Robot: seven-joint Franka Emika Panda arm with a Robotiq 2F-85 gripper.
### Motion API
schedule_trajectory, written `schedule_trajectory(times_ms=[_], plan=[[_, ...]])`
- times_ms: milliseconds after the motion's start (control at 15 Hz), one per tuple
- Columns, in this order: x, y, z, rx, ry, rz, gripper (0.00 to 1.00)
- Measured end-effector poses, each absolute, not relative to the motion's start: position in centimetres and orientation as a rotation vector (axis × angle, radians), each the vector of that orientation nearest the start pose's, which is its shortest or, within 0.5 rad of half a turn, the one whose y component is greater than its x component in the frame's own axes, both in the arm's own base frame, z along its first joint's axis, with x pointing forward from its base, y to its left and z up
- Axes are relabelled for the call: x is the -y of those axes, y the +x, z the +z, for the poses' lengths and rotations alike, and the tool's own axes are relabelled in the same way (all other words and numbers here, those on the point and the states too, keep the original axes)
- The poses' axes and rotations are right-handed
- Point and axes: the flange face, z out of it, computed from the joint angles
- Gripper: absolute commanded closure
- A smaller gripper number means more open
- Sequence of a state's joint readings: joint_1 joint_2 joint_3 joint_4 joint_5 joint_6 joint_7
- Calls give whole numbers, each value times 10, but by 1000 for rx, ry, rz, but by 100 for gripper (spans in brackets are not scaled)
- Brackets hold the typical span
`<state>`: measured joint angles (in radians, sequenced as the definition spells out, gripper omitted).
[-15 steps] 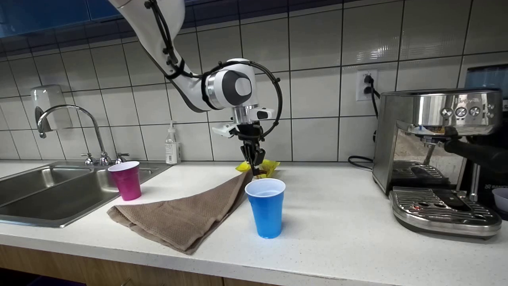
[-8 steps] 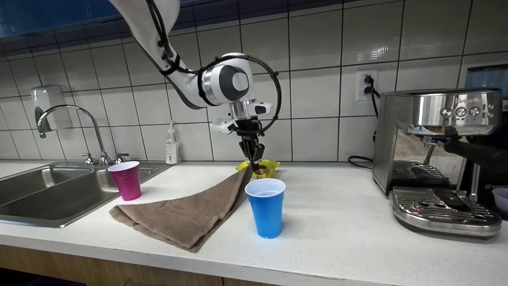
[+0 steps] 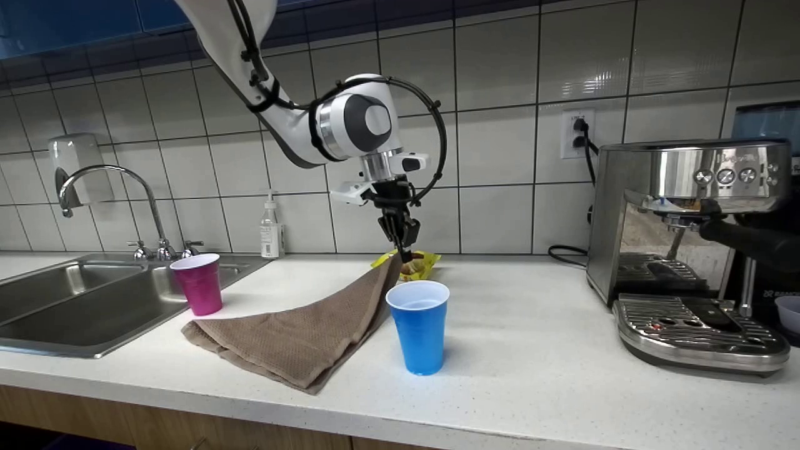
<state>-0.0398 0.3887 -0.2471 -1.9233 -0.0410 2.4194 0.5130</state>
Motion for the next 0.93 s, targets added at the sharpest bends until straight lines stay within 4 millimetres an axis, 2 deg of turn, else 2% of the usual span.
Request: schedule_trajectory(times_ms=[467,933], plan=[[157,607,315,-1161,-3039,-242,99],[143,593,333,-1117,-3056,-266,99]])
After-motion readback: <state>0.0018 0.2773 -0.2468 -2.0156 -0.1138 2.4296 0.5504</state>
